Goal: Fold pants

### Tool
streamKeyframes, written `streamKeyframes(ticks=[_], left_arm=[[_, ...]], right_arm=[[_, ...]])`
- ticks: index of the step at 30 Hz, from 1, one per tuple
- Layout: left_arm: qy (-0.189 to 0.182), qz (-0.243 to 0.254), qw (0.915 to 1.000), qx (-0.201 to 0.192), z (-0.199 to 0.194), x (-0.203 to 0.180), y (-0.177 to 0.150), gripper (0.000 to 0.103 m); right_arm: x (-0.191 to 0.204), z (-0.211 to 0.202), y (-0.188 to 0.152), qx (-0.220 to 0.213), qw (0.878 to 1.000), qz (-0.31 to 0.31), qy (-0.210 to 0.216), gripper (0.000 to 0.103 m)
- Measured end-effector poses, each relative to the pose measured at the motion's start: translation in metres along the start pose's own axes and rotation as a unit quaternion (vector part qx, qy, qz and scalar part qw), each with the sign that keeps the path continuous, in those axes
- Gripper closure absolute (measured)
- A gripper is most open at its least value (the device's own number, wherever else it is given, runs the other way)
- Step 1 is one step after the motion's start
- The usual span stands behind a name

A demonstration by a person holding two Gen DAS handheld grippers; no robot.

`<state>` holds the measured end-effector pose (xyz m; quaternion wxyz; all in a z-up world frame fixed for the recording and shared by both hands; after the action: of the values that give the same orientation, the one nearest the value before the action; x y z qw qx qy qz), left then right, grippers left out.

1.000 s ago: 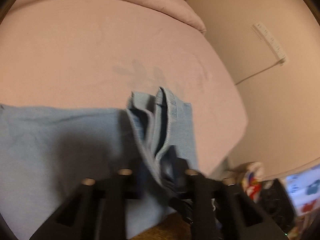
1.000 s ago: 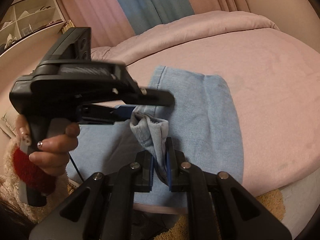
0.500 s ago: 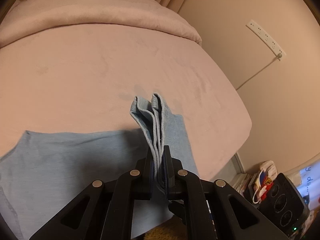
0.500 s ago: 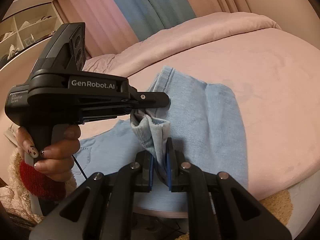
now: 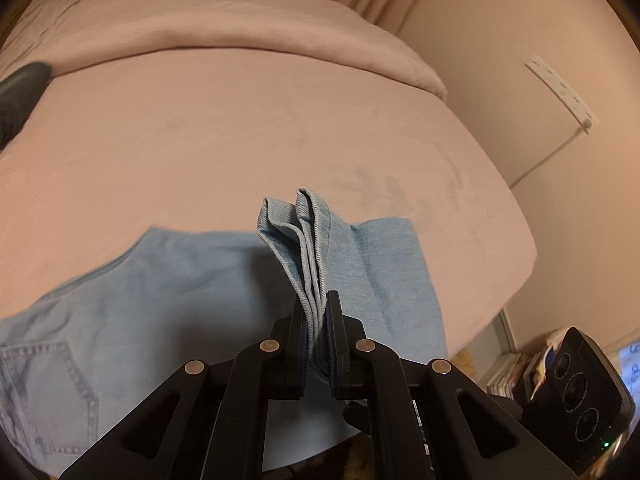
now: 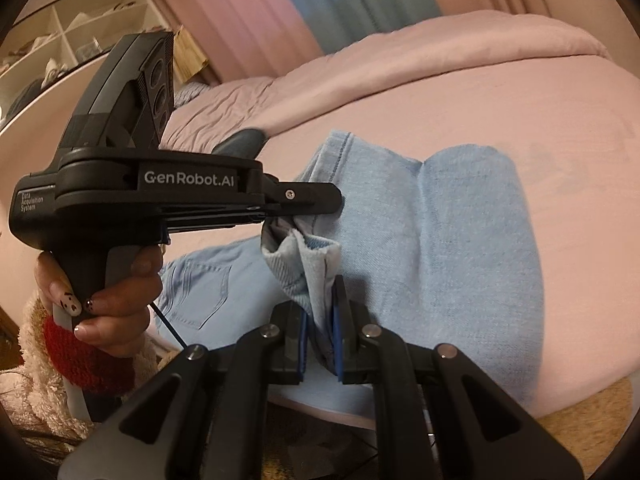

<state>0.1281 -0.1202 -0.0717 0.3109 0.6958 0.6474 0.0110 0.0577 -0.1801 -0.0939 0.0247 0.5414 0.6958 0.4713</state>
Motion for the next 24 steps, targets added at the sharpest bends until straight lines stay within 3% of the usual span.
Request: streamKeyframes(ticks=[12, 21, 24], left_arm=[[0.063, -0.017, 0.9974, 0.032, 0.038, 0.041, -0.022, 0.097], [0.059, -0.025, 0.997, 0.044, 0.05, 0.05, -0.027, 0.097], [0.056, -0.023, 0.9971, 0.044, 0.05, 0.052, -0.028, 0.097]], right_arm=[[0.005, 0.061, -0.016, 0.077, 0.997, -0.015, -0.008, 0.089], [0.001, 0.073, -0.016, 0.093, 0.996, 0.005, -0.008, 0.088], [0.002, 0.068, -0.018, 0.1, 0.995, 0.01, -0.004, 0.082]])
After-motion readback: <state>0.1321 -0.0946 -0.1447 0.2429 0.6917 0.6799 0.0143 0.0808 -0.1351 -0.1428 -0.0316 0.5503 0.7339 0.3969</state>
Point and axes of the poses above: each gripper's, at about its wrist camera, not at the fingertips, and z roughly the way its jaws point, x to its left, y to its top, the point moved 6 cm from there along z, roughly the way its jaws point, and after that the axes turned 3 degrees about -z, right-handed, at the moved point
